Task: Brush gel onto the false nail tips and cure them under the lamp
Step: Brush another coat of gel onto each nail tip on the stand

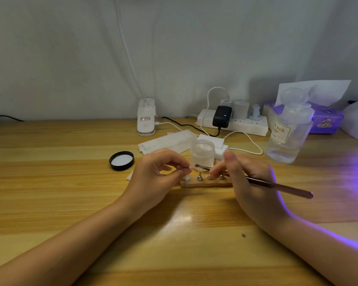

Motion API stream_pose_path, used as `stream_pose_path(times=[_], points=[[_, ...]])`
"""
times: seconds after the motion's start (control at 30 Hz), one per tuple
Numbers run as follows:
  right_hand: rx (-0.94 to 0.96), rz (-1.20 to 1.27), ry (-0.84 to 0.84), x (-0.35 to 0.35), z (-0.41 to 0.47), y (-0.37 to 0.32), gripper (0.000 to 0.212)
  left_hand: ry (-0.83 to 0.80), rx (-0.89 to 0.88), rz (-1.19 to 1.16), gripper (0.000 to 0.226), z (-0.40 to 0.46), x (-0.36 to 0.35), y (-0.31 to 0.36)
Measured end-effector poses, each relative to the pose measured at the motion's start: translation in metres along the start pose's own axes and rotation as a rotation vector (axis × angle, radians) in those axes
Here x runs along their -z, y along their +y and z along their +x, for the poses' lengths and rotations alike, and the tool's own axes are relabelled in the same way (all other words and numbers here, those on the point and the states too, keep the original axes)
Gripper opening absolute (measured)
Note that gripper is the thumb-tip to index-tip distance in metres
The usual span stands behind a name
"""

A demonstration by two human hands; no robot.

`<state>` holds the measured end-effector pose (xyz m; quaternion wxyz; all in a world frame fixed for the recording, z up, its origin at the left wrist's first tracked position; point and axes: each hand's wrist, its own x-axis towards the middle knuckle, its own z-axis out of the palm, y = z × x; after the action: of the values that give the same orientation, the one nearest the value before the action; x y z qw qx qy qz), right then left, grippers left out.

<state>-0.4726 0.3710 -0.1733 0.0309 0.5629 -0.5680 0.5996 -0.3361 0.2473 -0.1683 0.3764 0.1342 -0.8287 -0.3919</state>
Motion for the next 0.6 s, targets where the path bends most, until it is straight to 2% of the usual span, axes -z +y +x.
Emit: stream_pose_path(times=[0.07, 0.17, 0.27, 0.47, 0.6], points=[[-0.002, 0.003, 0.017, 0.0010, 0.0000, -0.0007, 0.041, 0.003, -0.005, -0.002, 0.008, 0.0001, -0.0001, -0.0003], [0.108, -0.047, -0.033, -0.0006, 0.0004, -0.0025, 0.044, 0.011, -0.012, -0.012, 0.008, 0.0007, -0.0004, -0.0002], [0.161, -0.059, -0.076, -0.0021, 0.0002, -0.0011, 0.048, 0.009, -0.018, 0.000, 0.019, 0.0014, 0.0000, -0.0016], [-0.049, 0.034, 0.005, 0.0003, 0.0005, 0.0004, 0.042, 0.010, -0.023, -0.021, 0.007, 0.0009, -0.0004, -0.0022], [0.094, -0.038, -0.035, -0.0004, 0.0003, -0.0032, 0.042, 0.012, -0.023, -0.036, 0.008, 0.0015, -0.0008, -0.0018]])
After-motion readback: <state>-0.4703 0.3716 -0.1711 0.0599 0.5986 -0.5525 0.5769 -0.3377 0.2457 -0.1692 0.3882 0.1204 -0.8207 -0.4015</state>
